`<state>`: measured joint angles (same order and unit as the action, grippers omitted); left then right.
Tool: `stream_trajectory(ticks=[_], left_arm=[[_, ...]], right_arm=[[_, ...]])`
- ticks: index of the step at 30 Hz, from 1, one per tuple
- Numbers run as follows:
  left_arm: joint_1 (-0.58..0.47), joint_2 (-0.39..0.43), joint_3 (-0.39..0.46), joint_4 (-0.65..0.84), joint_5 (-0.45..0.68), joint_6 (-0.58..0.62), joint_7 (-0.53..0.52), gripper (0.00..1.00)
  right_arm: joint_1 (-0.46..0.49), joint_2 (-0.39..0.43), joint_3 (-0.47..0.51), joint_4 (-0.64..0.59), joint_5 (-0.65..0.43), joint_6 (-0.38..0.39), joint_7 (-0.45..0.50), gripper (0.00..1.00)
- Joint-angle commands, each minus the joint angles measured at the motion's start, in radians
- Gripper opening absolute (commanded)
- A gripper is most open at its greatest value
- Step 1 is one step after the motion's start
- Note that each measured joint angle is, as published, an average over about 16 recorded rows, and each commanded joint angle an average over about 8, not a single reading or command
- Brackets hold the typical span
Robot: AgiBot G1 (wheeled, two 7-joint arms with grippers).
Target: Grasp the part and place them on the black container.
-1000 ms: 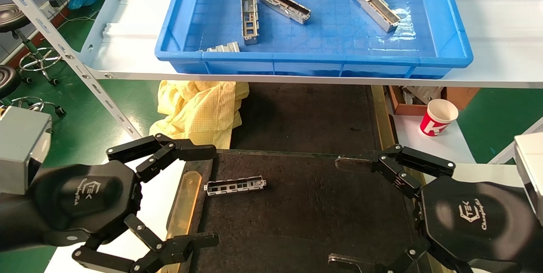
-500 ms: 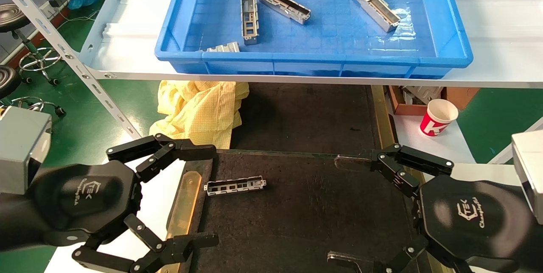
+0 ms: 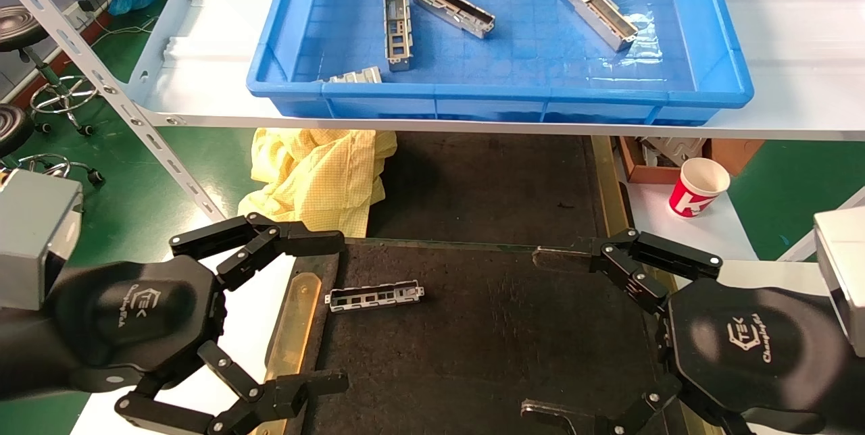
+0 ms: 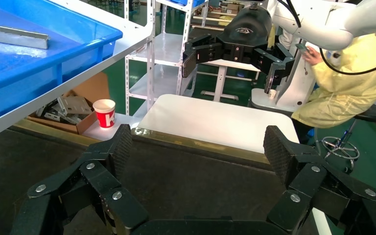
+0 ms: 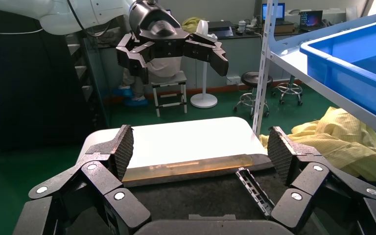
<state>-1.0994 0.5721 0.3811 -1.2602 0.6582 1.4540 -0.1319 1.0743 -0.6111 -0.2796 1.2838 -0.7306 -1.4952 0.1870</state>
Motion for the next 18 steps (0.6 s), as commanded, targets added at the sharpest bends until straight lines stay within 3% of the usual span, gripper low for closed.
stream_trajectory(ticks=[1, 18], left_arm=[[0.0, 0.0, 0.0, 0.0, 0.0, 0.0, 0.0, 1.0], [0.0, 0.0, 0.0, 0.0, 0.0, 0.0, 0.0, 1.0]], right_arm=[[0.0, 0.0, 0.0, 0.0, 0.0, 0.0, 0.0, 1.0], [0.001, -0.001, -0.001, -0.001, 0.0, 0.0, 0.0, 1.0]])
